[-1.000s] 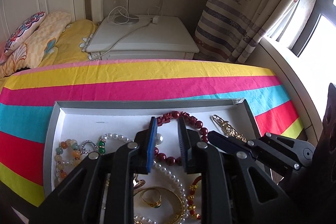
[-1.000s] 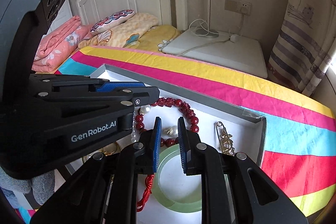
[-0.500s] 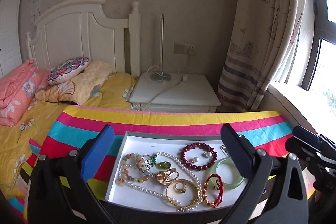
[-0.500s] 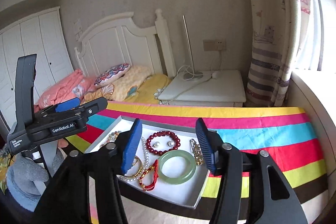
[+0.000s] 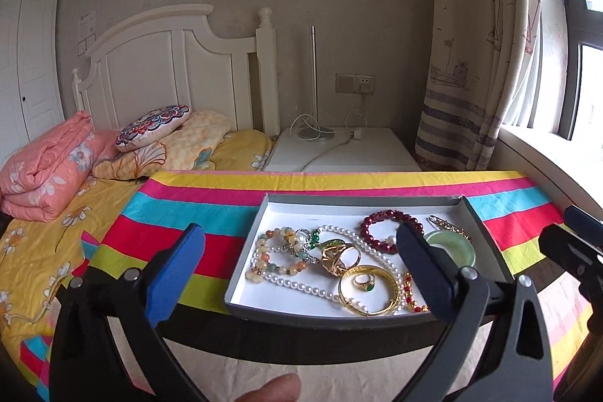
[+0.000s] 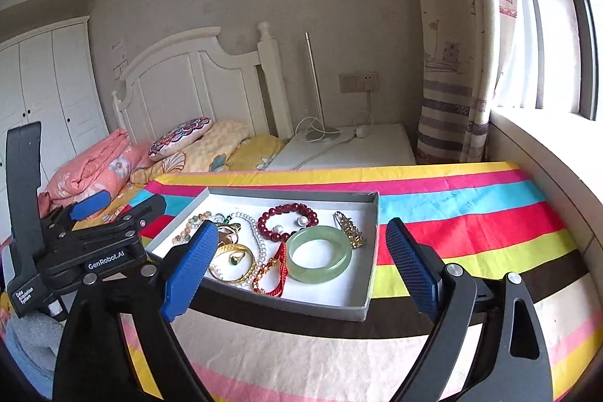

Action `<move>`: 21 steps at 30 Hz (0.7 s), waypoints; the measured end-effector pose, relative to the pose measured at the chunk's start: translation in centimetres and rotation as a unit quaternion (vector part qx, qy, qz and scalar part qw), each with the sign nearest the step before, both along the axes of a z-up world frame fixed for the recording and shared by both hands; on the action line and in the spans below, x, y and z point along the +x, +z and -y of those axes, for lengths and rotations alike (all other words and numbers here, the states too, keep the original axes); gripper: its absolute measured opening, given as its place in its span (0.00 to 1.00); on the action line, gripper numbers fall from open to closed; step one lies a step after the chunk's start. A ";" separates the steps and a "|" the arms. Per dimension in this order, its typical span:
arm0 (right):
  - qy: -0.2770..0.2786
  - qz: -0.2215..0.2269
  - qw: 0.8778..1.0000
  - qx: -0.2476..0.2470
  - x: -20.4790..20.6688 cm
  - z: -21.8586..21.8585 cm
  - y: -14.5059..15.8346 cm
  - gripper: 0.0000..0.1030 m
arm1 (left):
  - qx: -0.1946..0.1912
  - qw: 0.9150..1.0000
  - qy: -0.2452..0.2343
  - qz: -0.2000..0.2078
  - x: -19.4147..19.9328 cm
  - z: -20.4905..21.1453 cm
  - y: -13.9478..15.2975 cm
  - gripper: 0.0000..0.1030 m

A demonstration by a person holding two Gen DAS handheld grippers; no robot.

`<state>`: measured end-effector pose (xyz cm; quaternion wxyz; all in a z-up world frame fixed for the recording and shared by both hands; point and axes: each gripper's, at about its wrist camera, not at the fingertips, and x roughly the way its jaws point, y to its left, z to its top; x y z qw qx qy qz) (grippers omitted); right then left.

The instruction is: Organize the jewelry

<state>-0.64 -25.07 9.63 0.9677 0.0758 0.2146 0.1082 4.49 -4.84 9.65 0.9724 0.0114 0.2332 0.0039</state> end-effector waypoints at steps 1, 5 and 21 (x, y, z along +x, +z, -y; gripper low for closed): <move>-0.005 0.002 1.000 0.003 0.1 -0.1 0.0 0.84 | -0.006 1.000 0.001 -0.001 0.2 -0.4 -0.3 0.98; -0.026 -0.005 1.000 0.004 1.0 -0.9 -1.2 0.84 | -0.023 1.000 0.001 -0.010 0.6 -1.2 -2.0 0.98; -0.078 -0.017 0.997 -0.010 1.3 -1.5 -4.1 0.84 | -0.010 0.999 0.003 -0.033 0.8 -0.9 -4.4 0.98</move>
